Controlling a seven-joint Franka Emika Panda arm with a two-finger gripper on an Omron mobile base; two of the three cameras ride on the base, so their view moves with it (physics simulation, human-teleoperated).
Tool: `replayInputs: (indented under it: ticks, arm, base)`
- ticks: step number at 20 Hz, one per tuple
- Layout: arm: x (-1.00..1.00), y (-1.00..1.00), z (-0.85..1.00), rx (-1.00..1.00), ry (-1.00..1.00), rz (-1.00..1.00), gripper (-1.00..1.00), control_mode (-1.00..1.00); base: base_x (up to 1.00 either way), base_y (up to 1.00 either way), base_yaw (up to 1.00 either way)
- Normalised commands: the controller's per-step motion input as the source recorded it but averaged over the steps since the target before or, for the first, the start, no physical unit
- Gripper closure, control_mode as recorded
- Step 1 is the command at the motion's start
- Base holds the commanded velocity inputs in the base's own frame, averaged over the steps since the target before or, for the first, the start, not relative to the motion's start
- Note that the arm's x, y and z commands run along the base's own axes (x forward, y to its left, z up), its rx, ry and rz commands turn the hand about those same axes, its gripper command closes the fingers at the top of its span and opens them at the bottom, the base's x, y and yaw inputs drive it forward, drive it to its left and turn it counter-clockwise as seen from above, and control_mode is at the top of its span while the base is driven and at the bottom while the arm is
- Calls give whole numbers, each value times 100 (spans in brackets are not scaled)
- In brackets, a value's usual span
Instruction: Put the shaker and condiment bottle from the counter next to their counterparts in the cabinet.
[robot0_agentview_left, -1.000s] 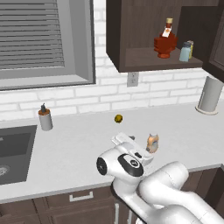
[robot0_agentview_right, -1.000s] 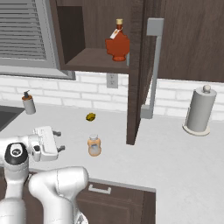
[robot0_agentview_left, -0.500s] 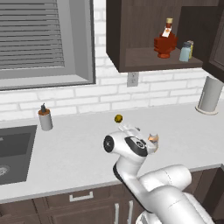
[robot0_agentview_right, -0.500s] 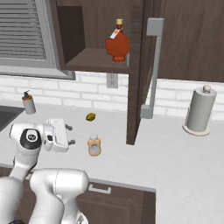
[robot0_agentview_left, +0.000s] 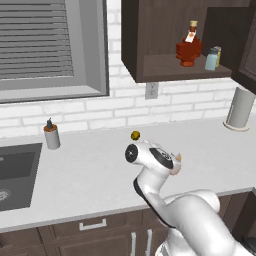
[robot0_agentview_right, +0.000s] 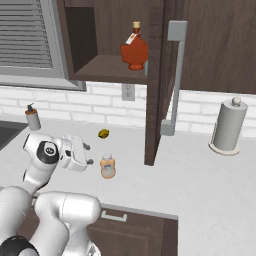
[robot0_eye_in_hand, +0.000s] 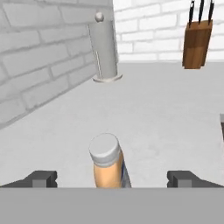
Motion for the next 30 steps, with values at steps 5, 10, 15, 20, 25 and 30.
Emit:
replayInputs:
  ticks: [5, 10, 15, 20, 25, 30]
  arm:
    - [22, -16, -31, 0, 3, 0, -100, -100]
    - [4, -23, -9, 2, 1, 0, -100, -100]
    - [0, -22, -12, 2, 2, 0, -100, -100]
    - [0, -15, -23, 0, 4, 0, -100, -100]
    - [0, -14, -16, 0, 7, 0, -100, -100]
    - [0, -11, -20, 0, 8, 0, -100, -100]
  base:
    - [0, 0, 0]
    - [0, 0, 0]
    - [0, 0, 0]
    - [0, 0, 0]
    - [0, 0, 0]
    - [0, 0, 0]
